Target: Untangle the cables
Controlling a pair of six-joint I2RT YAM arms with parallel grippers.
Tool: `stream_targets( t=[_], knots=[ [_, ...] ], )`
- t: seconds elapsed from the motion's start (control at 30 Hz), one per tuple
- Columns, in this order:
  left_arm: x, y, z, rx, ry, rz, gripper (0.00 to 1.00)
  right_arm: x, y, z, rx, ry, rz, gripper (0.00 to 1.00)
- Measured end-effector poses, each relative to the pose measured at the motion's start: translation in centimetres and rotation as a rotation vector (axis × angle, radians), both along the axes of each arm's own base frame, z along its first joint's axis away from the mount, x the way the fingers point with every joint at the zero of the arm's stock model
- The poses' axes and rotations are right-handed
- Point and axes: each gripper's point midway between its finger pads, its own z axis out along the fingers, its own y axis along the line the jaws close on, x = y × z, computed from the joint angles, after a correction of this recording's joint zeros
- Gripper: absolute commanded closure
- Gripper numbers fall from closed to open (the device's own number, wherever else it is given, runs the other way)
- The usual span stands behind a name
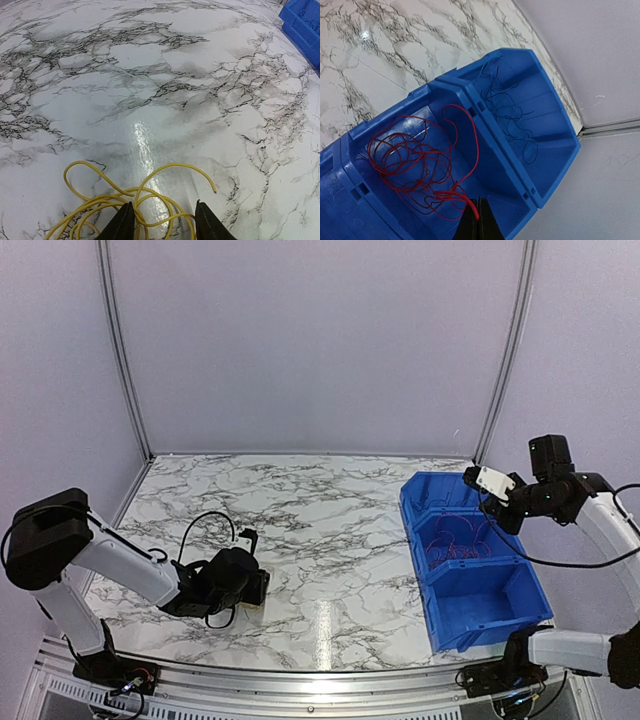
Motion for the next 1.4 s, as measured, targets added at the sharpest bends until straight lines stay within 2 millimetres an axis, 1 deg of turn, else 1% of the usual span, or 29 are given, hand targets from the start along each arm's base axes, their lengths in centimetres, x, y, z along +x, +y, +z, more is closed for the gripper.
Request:
stream_targets(
  t=[0.03, 0.07, 0.17, 0.2, 0.27, 0.33, 0.43, 0.47, 0.53, 0.63, 0.73, 0.8, 0.83, 0.87, 1.0, 1.1, 1.2, 1.3, 1.4],
  knots=[
    [-0.1, 0.2, -0.1, 0.003, 0.001, 0.001, 0.56, 0.1, -0.5, -1.0, -0.007, 0.028, -0.013, 0.75],
    [-0.1, 0.4, -0.1, 0.006, 0.001, 0.003, 0.56, 0.2, -0.9, -1.7, -0.012, 0.05, -0.026, 0.67],
    [-0.2, 0.7, 0.0, 0.008, -0.002, 0.009, 0.55, 0.9, -1.7, -3.2, -0.032, 0.098, -0.058, 0.46],
    [-0.1, 0.7, 0.2, 0.003, -0.005, 0.01, 0.54, 1.1, -1.8, -3.4, -0.034, 0.108, -0.062, 0.41],
    [-0.1, 0.7, 0.7, -0.007, -0.012, 0.007, 0.52, 1.2, -1.8, -3.4, -0.03, 0.12, -0.067, 0.4],
    [-0.1, 0.5, 1.3, -0.017, -0.019, -0.004, 0.51, 1.2, -1.7, -2.7, -0.021, 0.115, -0.071, 0.4],
    [-0.2, 0.2, 2.1, -0.029, -0.028, -0.021, 0.49, 1.2, -0.8, -1.3, 0.011, 0.085, -0.057, 0.38],
    [-0.2, 0.2, 2.4, -0.031, -0.031, -0.025, 0.47, 1.0, -0.2, -1.0, 0.028, 0.077, -0.04, 0.37],
    [-0.3, 0.2, 3.1, -0.036, -0.036, -0.032, 0.46, 0.5, 1.5, -0.3, 0.065, 0.063, 0.008, 0.37],
    [-0.3, 0.2, 5.0, -0.058, -0.052, -0.036, 0.44, -0.3, 4.8, 0.5, 0.125, 0.058, 0.1, 0.38],
    [-0.3, 0.5, 7.5, -0.087, -0.071, -0.023, 0.44, -1.1, 8.9, 0.2, 0.189, 0.1, 0.214, 0.4],
    [-0.3, 1.0, 9.0, -0.098, -0.077, -0.008, 0.47, -1.6, 11.6, -0.8, 0.217, 0.151, 0.283, 0.42],
    [-0.4, 1.3, 9.4, -0.102, -0.075, 0.002, 0.48, -1.9, 13.3, -1.6, 0.226, 0.185, 0.323, 0.42],
    [-0.6, 1.7, 9.8, -0.104, -0.071, 0.012, 0.48, -2.2, 14.8, -2.4, 0.231, 0.217, 0.36, 0.43],
    [-1.5, 3.5, 10.4, -0.121, -0.043, 0.046, 0.49, -3.9, 19.7, -5.1, 0.224, 0.305, 0.479, 0.45],
    [-1.7, 5.4, 9.5, -0.127, 0.002, 0.088, 0.53, -5.1, 23.0, -6.5, 0.226, 0.362, 0.555, 0.47],
    [-1.6, 7.3, 7.2, -0.092, 0.074, 0.11, 0.6, -5.6, 25.5, -7.3, 0.244, 0.398, 0.614, 0.48],
    [-1.5, 8.2, 5.4, -0.044, 0.138, 0.086, 0.59, -5.8, 26.9, -8.0, 0.272, 0.43, 0.644, 0.48],
    [-2.1, 8.0, 3.8, 0.006, 0.198, 0.03, 0.58, -5.9, 27.7, -8.4, 0.305, 0.469, 0.653, 0.48]
  ],
)
